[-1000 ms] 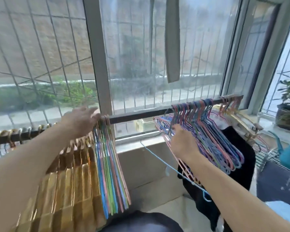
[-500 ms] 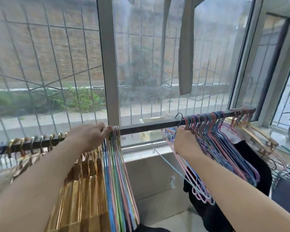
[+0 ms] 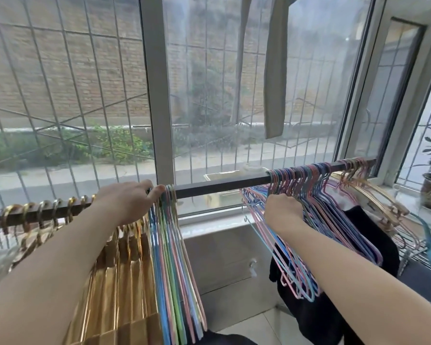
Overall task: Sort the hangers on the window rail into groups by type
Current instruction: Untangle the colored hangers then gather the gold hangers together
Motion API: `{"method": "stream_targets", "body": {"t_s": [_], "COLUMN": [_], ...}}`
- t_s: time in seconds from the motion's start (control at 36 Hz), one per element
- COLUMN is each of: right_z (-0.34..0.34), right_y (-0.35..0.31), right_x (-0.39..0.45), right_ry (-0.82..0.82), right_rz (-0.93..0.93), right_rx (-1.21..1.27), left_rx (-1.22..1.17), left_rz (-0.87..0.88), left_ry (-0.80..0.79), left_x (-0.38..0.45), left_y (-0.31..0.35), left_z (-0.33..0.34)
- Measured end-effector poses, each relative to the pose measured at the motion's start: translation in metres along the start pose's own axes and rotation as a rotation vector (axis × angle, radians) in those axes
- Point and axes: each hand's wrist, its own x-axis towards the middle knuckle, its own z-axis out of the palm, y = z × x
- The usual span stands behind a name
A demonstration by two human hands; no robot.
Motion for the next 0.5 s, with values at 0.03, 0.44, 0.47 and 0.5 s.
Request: {"method": "stream_targets", "body": {"t_s": [0.03, 0.44, 0.47, 0.5], "right_z": [0.0, 0.001, 0.0, -0.001], "right_y": [0.0, -0.029, -0.035, -0.042], "right_x": [0.001, -0.014, -0.017, -0.02], "right_ry": [-0.006, 0.175, 0.127, 0.078], "right_rz": [-0.001, -0.157, -0.18, -0.209], "right_rx": [-0.004, 0.313, 0.342, 0.376], "left_rx": [0.001, -0.021, -0.021, -0.02], "left_rz": [-0.003, -0.014, -0.014, -0.013], "left_ry": [-0.001, -0.05, -0.047, -0.045], "left_x": [0.0, -0.003, -0.003, -0.002], "left_y": [0.001, 0.002, 0.002, 0.001], "left_z": [-0.001, -0.004, -0.003, -0.003]}}
